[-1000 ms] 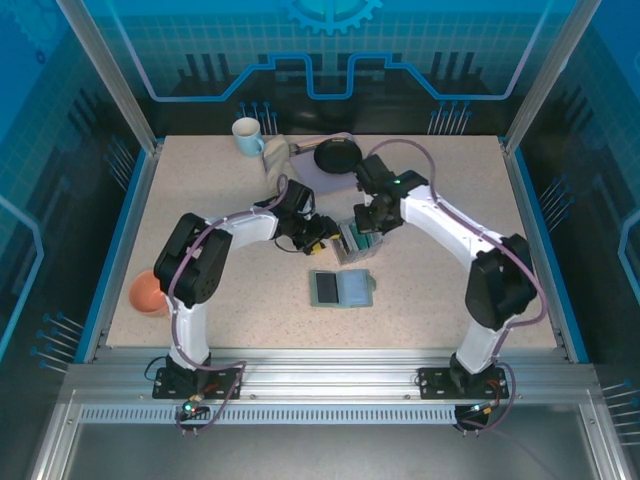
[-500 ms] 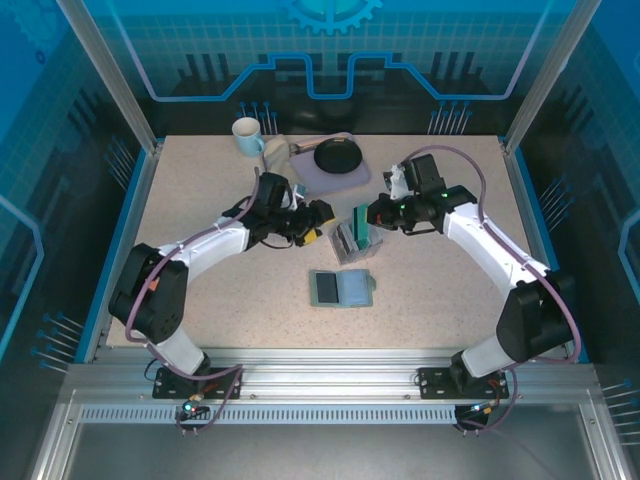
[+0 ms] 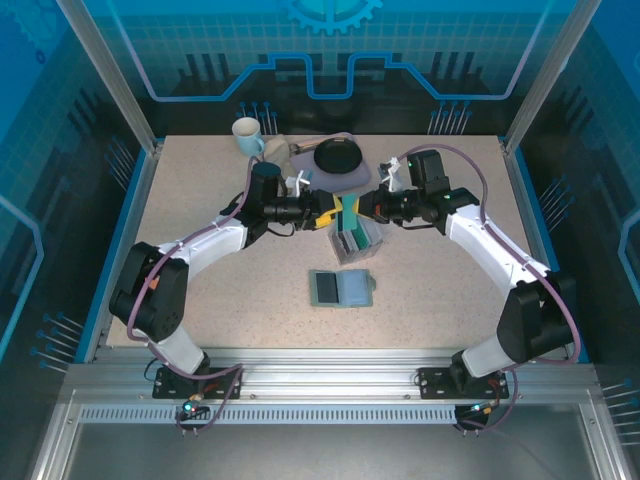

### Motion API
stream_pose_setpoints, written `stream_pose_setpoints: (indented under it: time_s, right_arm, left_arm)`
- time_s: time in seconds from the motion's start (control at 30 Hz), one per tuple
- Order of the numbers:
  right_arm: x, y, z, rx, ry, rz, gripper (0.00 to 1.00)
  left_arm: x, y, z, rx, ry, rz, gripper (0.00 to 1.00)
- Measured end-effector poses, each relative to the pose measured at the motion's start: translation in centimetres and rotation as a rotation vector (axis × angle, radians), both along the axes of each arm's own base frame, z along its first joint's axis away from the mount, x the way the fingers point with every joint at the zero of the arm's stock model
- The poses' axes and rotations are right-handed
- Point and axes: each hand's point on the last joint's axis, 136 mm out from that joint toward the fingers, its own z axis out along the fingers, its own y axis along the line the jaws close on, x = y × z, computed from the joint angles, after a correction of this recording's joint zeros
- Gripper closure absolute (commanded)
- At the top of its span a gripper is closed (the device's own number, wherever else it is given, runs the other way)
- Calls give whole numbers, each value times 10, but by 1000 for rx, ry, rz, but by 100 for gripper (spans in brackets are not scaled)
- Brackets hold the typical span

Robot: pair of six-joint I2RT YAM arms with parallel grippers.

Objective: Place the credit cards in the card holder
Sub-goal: Insert the credit card into the card slot.

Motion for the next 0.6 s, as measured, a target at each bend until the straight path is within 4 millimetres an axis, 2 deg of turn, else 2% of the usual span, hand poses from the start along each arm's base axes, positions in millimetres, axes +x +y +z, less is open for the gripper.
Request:
stream_pose_setpoints:
  time_s: [0.1, 0.23, 0.3, 0.37, 0.43, 0.5, 0.6]
  right_arm:
    - [3, -2, -2, 14, 4, -2, 99]
    - [6, -3, -9, 17, 24, -2, 99]
    - [7, -2, -12, 18, 32, -1, 99]
    - [7, -2, -15, 18, 41, 1, 99]
    - [7, -1, -16, 24, 46, 7, 100]
    - [6, 1, -15, 36, 49, 12, 100]
    - [7, 2, -12, 49, 44, 17, 99]
  left_arm:
    - [1, 1, 0, -2, 0, 2, 80]
    - [2, 3, 0, -2, 5, 7, 83]
    - [2, 3, 0, -2, 6, 7, 84]
    - [2, 3, 0, -3, 6, 6, 78]
    - [1, 3, 0, -6, 10, 1, 76]
    - [0, 2, 1, -9, 9, -4, 77]
    - [0, 2, 3, -14, 4, -5, 83]
